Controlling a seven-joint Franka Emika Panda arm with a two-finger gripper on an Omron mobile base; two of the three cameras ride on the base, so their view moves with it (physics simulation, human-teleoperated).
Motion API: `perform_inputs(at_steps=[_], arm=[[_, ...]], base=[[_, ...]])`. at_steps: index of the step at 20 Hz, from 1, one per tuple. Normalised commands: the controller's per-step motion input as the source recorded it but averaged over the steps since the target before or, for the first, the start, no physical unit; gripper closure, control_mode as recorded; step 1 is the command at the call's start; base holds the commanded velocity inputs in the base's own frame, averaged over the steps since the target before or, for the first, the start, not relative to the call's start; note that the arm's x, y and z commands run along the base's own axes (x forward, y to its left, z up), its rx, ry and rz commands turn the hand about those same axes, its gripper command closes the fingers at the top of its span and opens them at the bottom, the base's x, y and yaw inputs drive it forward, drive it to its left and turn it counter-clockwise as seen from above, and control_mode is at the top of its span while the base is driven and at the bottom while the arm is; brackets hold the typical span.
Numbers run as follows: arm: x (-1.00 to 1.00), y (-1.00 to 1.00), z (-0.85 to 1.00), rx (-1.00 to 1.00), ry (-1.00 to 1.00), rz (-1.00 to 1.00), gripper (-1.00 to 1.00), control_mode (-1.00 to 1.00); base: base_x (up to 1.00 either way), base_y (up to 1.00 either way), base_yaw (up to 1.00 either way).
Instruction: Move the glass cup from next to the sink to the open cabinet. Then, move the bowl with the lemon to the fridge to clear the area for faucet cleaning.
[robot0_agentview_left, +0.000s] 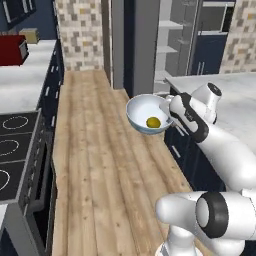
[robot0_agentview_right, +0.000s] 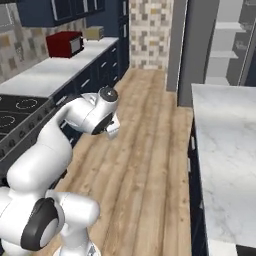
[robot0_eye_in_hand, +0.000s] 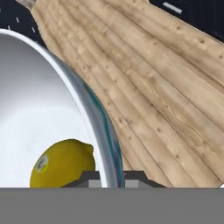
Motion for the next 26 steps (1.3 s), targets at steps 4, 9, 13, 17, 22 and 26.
perform_inputs(at_steps=[4,9,13,17,22,26], arm=[[0.0,0.0,0.0,0.0,0.0,0.0,1.0,1.0],[0.0,0.0,0.0,0.0,0.0,0.0,1.0,1.0],[0.0,0.0,0.0,0.0,0.0,0.0,1.0,1.0],[0.0,0.0,0.0,0.0,0.0,0.0,1.0,1.0],[0.0,0.0,0.0,0.0,0.0,0.0,1.0,1.0],[0.0,0.0,0.0,0.0,0.0,0.0,1.0,1.0]], base=[[1.0,0.53,-0.2],[1.0,0.64,-0.1],[1.0,0.29,-0.01],[1.0,0.05,0.0],[1.0,0.0,-0.07],[1.0,0.0,-0.05]])
